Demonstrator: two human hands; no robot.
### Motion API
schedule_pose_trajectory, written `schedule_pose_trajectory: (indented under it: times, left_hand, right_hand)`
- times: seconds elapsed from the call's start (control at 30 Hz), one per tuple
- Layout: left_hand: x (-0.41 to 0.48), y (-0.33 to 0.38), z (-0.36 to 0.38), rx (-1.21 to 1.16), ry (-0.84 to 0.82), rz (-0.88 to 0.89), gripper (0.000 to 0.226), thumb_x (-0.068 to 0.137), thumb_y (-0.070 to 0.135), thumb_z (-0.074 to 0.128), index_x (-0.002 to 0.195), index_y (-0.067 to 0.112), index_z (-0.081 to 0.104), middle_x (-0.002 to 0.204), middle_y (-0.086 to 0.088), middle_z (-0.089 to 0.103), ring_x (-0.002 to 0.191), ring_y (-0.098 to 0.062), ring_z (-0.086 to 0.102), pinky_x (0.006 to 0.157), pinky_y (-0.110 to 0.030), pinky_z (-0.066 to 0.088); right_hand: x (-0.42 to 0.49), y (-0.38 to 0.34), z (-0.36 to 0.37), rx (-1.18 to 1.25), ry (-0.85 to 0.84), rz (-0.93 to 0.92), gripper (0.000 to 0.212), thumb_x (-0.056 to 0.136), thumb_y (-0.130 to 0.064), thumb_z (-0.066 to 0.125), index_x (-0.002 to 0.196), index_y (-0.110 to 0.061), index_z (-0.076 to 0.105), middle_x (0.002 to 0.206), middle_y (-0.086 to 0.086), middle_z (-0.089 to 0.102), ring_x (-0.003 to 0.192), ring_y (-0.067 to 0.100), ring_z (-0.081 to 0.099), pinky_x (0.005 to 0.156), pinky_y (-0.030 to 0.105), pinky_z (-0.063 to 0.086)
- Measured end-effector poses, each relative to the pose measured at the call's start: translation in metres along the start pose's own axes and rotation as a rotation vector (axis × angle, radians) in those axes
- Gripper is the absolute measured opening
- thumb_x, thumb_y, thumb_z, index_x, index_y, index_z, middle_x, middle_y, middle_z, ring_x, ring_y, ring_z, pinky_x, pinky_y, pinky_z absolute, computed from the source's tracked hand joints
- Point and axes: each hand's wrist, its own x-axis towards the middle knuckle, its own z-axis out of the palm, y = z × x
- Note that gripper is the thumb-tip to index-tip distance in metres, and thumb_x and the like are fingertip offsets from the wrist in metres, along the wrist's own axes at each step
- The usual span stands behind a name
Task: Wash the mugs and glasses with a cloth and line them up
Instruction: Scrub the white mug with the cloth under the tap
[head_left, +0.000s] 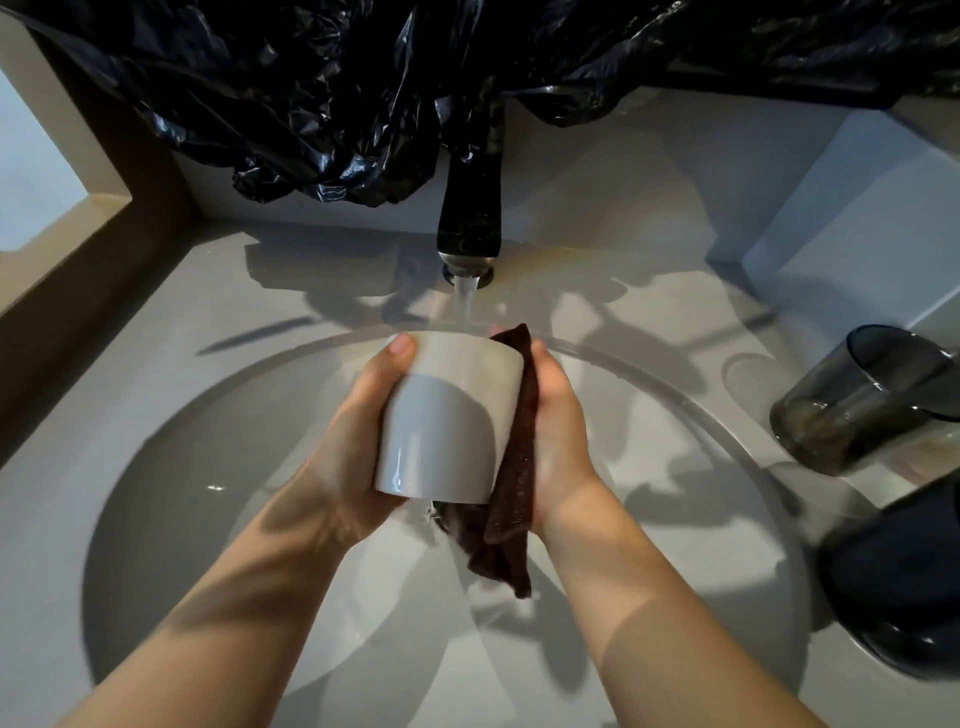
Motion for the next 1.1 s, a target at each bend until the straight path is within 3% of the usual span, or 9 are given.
schedule_pose_trajectory:
  times: [0.1,0.17,0.27,0.4,0.63,0.77,0.83,0.9,1.1]
  left_hand:
    - [0.002,0.001,-0.003,-0.011,0.037,0.024,0.051,0.069,0.058,0.045,0.087,0.018,0.07,0.069,-0.007,0.069,0.057,-0.016,0.066,0.048,-0.026,0.054]
    - [0.003,0.002,-0.007,-0.002,0.046,0.002,0.053,0.069,0.06,0.047,0.095,0.018,0.067,0.075,-0.007,0.069,0.06,-0.016,0.066,0.051,-0.026,0.055]
    - [0.002,0.003,-0.008,-0.007,0.057,0.03,0.046,0.072,0.053,0.049,0.095,0.018,0.068,0.075,-0.005,0.072,0.062,-0.015,0.068,0.053,-0.025,0.055]
    - [0.0,0.002,-0.004,0.009,0.081,0.055,0.051,0.069,0.054,0.057,0.103,0.017,0.064,0.082,-0.005,0.074,0.071,-0.015,0.07,0.061,-0.031,0.058]
    - [0.004,0.003,-0.01,-0.078,0.102,0.015,0.045,0.07,0.047,0.056,0.098,0.014,0.07,0.088,-0.01,0.073,0.073,-0.02,0.07,0.065,-0.03,0.057]
    - [-0.001,0.005,-0.009,-0.059,0.078,0.047,0.044,0.067,0.048,0.05,0.089,0.014,0.065,0.066,-0.006,0.067,0.054,-0.016,0.064,0.048,-0.024,0.053]
    - [-0.002,0.004,-0.004,-0.001,0.072,0.08,0.039,0.069,0.046,0.054,0.087,0.013,0.064,0.062,-0.005,0.067,0.053,-0.015,0.064,0.045,-0.024,0.052]
    - [-0.001,0.003,-0.002,0.058,0.082,0.107,0.031,0.073,0.041,0.062,0.085,0.013,0.065,0.061,-0.005,0.068,0.053,-0.015,0.065,0.045,-0.023,0.051]
    - [0.003,0.004,-0.009,0.102,0.191,0.097,0.034,0.084,0.052,0.056,0.1,0.022,0.057,0.077,-0.004,0.071,0.061,-0.012,0.067,0.05,-0.025,0.054]
  right_hand:
    - [-0.006,0.012,0.007,-0.132,0.05,-0.174,0.028,0.09,-0.049,0.051,0.111,-0.035,0.063,0.117,0.001,0.066,0.107,0.018,0.061,0.096,0.037,0.049]
    - [-0.009,0.018,0.014,-0.357,0.003,-0.437,0.029,0.087,-0.042,0.052,0.112,-0.056,0.05,0.145,-0.013,0.04,0.13,-0.004,0.038,0.109,0.019,0.033]
    - [-0.009,0.015,0.018,-0.329,-0.052,-0.453,0.03,0.09,-0.036,0.051,0.11,-0.058,0.047,0.145,-0.023,0.027,0.117,-0.029,0.027,0.094,-0.004,0.025]
    - [-0.001,0.003,0.01,-0.082,-0.03,-0.127,0.029,0.094,-0.047,0.047,0.106,-0.03,0.067,0.107,0.0,0.071,0.097,0.014,0.066,0.091,0.033,0.052]
    - [-0.009,0.028,0.017,-0.701,-0.057,-0.675,0.037,0.081,-0.058,0.045,0.115,-0.069,0.037,0.143,-0.037,0.013,0.139,-0.011,0.012,0.112,0.016,0.015]
    - [0.001,0.002,0.011,-0.167,0.009,-0.324,0.022,0.087,-0.051,0.047,0.103,-0.047,0.061,0.118,-0.012,0.063,0.109,0.003,0.058,0.1,0.025,0.043]
    - [0.006,-0.001,0.001,-0.048,0.07,-0.055,0.04,0.09,-0.057,0.045,0.095,-0.025,0.069,0.085,0.001,0.071,0.081,0.017,0.066,0.08,0.031,0.05]
    - [0.01,0.006,-0.003,-0.04,0.116,0.083,0.053,0.09,-0.06,0.042,0.102,-0.017,0.07,0.089,0.009,0.072,0.084,0.026,0.066,0.079,0.035,0.051]
    - [0.015,0.012,-0.001,-0.15,0.273,-0.19,0.021,0.095,-0.038,0.052,0.088,-0.021,0.06,0.086,0.006,0.064,0.083,0.024,0.06,0.081,0.038,0.05]
